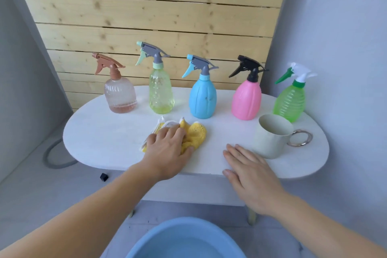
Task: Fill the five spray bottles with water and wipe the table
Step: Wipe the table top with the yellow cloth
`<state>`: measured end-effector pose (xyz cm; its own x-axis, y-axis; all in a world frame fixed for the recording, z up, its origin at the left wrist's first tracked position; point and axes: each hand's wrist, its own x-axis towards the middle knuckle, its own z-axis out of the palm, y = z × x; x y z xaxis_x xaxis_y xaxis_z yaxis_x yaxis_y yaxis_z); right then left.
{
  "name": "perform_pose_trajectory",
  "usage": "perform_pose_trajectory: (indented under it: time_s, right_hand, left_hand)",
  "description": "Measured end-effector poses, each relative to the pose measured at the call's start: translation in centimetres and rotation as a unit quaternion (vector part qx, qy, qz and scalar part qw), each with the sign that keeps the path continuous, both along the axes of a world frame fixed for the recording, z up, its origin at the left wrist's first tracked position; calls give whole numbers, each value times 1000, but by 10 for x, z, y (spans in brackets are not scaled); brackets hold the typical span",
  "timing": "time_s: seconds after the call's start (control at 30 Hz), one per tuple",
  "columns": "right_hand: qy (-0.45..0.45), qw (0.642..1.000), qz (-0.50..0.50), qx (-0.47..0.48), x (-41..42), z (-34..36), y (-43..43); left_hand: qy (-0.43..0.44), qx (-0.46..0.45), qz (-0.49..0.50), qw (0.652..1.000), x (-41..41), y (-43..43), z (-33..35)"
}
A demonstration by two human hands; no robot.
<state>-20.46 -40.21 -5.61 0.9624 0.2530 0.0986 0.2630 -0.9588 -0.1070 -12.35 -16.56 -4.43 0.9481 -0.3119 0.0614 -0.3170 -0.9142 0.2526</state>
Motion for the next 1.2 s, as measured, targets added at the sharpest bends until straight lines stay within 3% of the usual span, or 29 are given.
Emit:
perform_pose_trajectory:
  time_s: [0.2,0.47,0.7,1.2]
  right_hand:
    - [10,999,28,41,2,2,-11]
    - [21,994,50,92,5,6,-20]
    - [13,993,60,98,5,4,-21]
    - [7,990,61,129,4,10,-25]
  left_hand:
    - [-1,64,13,998,9,-10,6]
    - [14,2,60,998,22,-44,3]
    - [3,7,-2,1000,31,-77,4]
    - [-3,35,-180,983,4,-34,8]
